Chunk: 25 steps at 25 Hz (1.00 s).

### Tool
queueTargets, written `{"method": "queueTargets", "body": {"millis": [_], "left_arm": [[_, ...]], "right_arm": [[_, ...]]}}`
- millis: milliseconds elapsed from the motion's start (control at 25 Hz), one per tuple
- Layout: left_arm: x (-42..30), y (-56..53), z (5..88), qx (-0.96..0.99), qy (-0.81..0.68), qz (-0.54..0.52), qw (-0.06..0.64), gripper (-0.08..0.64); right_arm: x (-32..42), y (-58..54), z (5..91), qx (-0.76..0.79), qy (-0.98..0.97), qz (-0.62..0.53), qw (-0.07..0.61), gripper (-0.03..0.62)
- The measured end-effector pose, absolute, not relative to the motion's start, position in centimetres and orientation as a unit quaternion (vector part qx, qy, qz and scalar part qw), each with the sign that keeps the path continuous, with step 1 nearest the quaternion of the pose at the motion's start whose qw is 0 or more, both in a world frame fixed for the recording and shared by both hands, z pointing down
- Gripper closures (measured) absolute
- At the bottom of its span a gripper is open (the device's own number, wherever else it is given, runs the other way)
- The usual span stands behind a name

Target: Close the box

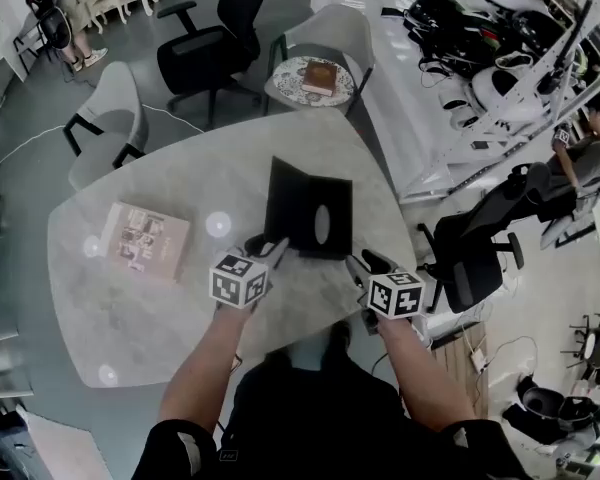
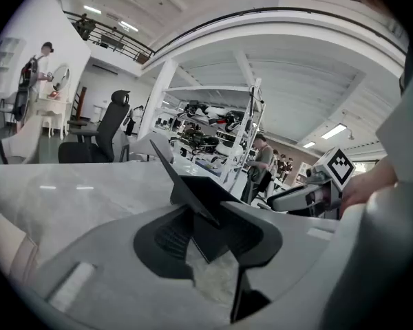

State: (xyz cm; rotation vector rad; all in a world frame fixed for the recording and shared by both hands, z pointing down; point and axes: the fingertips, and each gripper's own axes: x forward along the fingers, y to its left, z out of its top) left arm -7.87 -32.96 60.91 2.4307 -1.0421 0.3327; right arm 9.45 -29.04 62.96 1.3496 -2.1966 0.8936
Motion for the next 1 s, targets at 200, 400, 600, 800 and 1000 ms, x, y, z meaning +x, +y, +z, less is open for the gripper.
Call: {"method": "queueTargets", "body": {"millis": [200,400,600,800,1000], "left_arm": [[-6.3,-32.9,60.0,0.863,-0.433,0.143,0.217,0.446],[-3.7,-32.6,58.6,0.851,-0.457,0.166,0.198,0.469],[-1.2,-32.5,58.0,0.846,-0.465,0.189,0.182,0.48],[0.6,-32.5,58.2,0.837,-0.474,0.22,0.16,0.48],[3.0,-32.7,58.5,0.831,-0.469,0.281,0.105,0.465]], "right_arm": [[12.1,-29.3,62.1,0.464,-0.804,0.32,0.19,0.419],[14.5,-30.3,60.7,0.448,-0.818,0.318,0.172,0.419],[16.3,-31.4,59.2,0.441,-0.826,0.316,0.152,0.419],[17.1,-31.6,58.8,0.425,-0.836,0.314,0.145,0.419],[18.4,-31.7,58.8,0.412,-0.842,0.315,0.148,0.419]]}}
